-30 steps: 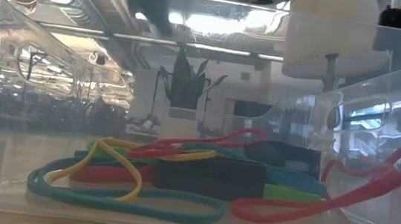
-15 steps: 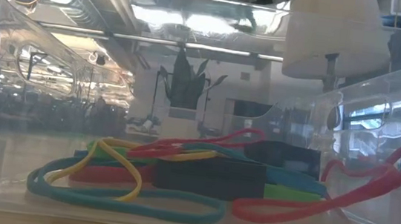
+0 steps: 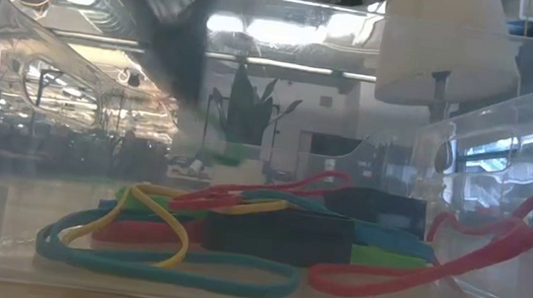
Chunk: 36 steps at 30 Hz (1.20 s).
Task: Pick and place rubber bands into bin
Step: Put the green rubber band into the transparent bin, then put the blue rubber band into the transparent bin
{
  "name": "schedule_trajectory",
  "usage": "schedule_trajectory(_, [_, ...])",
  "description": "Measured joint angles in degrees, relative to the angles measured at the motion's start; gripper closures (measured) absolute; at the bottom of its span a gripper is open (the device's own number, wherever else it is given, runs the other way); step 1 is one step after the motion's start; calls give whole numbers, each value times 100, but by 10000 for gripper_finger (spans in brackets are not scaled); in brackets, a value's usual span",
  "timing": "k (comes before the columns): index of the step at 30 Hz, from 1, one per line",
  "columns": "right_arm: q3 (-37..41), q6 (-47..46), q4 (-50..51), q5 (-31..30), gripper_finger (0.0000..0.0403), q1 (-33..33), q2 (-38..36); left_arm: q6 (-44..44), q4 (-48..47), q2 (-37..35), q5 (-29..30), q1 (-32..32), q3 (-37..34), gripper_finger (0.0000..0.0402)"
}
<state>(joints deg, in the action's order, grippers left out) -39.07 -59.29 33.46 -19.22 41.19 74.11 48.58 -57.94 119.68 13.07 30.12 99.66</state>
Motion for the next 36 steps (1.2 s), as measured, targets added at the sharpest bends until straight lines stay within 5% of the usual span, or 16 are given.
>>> schedule_trajectory(7, [0,131,-66,0,397,0,0,515,-34,276,-269,33,-2,386])
schedule_trajectory(22, [0,131,-162,-2,397,0,0,735,-506,271,-182,-103,407,287])
schedule_trajectory(27, [0,133,-251,-2,397,0,0,419,-1050,262,203,-231,981,303])
schedule_trajectory(33, [0,131,-402,-2,397,-4,0,-821,-1099,262,430,-466,1196,388])
schedule_trajectory(36, [0,126,-474,-2,397,-15,0,-1456,-1091,262,521,-551,1196,398])
